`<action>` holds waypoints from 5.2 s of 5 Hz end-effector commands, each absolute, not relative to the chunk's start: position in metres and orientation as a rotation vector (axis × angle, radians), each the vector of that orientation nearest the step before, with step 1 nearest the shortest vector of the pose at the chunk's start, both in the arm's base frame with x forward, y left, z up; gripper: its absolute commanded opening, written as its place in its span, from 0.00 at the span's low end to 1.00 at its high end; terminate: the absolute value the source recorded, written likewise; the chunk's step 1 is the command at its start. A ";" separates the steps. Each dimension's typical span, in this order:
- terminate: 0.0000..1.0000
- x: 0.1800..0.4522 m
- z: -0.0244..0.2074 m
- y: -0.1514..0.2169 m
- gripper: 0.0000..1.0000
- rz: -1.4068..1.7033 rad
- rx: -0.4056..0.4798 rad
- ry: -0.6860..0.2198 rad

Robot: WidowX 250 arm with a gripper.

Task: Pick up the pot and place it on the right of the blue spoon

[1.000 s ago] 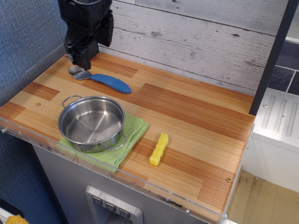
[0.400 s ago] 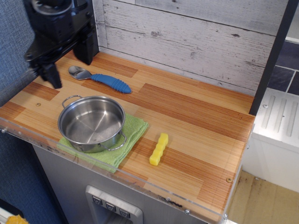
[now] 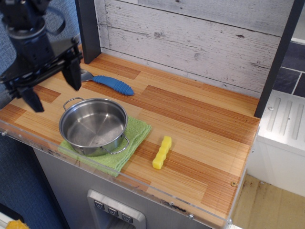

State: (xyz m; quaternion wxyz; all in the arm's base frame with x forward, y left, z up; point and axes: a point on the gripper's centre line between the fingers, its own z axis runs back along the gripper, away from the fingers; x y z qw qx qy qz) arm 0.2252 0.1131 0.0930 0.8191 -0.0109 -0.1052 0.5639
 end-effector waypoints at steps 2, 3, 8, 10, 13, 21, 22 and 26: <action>0.00 0.224 0.071 0.119 1.00 1.024 -0.089 -0.185; 0.00 0.226 0.059 0.117 1.00 0.989 -0.101 -0.168; 0.00 0.234 0.032 0.117 0.00 0.913 -0.158 -0.207; 0.00 0.230 0.037 0.122 0.00 0.934 -0.145 -0.224; 0.00 0.244 0.061 0.114 0.00 0.925 -0.173 -0.305; 0.00 0.351 0.033 -0.025 0.00 0.762 -0.230 -0.297; 0.00 0.350 0.025 -0.026 0.00 0.767 -0.225 -0.280; 0.00 0.349 0.024 -0.014 1.00 0.844 -0.180 -0.232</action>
